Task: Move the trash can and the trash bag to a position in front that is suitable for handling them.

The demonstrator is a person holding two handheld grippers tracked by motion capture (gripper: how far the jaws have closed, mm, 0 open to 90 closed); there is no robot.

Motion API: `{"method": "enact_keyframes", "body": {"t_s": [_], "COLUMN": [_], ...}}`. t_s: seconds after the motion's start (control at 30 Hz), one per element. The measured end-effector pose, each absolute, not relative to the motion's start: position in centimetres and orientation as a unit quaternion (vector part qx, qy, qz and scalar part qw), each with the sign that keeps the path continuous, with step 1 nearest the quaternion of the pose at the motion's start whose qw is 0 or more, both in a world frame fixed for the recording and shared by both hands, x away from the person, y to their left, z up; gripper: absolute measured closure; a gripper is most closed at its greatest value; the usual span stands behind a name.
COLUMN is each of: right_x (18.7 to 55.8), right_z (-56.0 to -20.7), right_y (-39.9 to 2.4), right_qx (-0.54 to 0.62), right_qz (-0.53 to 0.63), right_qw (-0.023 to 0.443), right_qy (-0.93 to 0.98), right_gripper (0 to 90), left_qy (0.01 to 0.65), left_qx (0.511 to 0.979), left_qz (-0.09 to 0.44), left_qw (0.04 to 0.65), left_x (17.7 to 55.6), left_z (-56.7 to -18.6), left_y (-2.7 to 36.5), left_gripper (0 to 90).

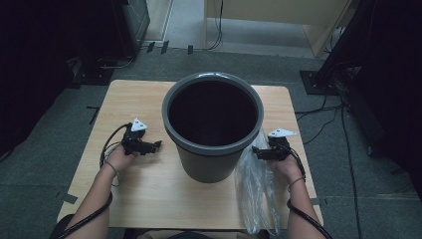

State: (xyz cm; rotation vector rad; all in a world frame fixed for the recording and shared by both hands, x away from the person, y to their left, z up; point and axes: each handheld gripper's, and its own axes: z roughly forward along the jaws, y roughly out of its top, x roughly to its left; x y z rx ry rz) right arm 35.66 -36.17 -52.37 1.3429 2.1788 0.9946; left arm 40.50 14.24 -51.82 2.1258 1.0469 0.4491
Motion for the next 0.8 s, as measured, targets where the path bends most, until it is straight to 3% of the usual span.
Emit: {"method": "enact_keyframes", "body": {"t_s": [0.5,0.67,0.8], "right_x": [36.1,36.4,36.7], "right_z": [-52.4,-52.0,-51.7], "right_y": [-35.8,-36.2,-36.8], "right_qx": [0.485,0.503,0.524], "right_qz": [0.351,0.353,0.35], "right_qw": [0.19,0.179,0.168], "right_qy": [0.778,0.768,0.758], "right_gripper": [9.2,16.8,17.3], "left_qy": [0.407,0.427,0.444], "left_qx": [0.823,0.82,0.812], "left_qz": [0.173,0.169,0.162], "left_qw": [0.355,0.342,0.342], "left_x": [41.3,41.9,42.4], "left_z": [-51.8,-51.5,-51.3], "left_y": [13.9,13.6,13.5], "left_gripper": [10.0,10.4,12.0]}}
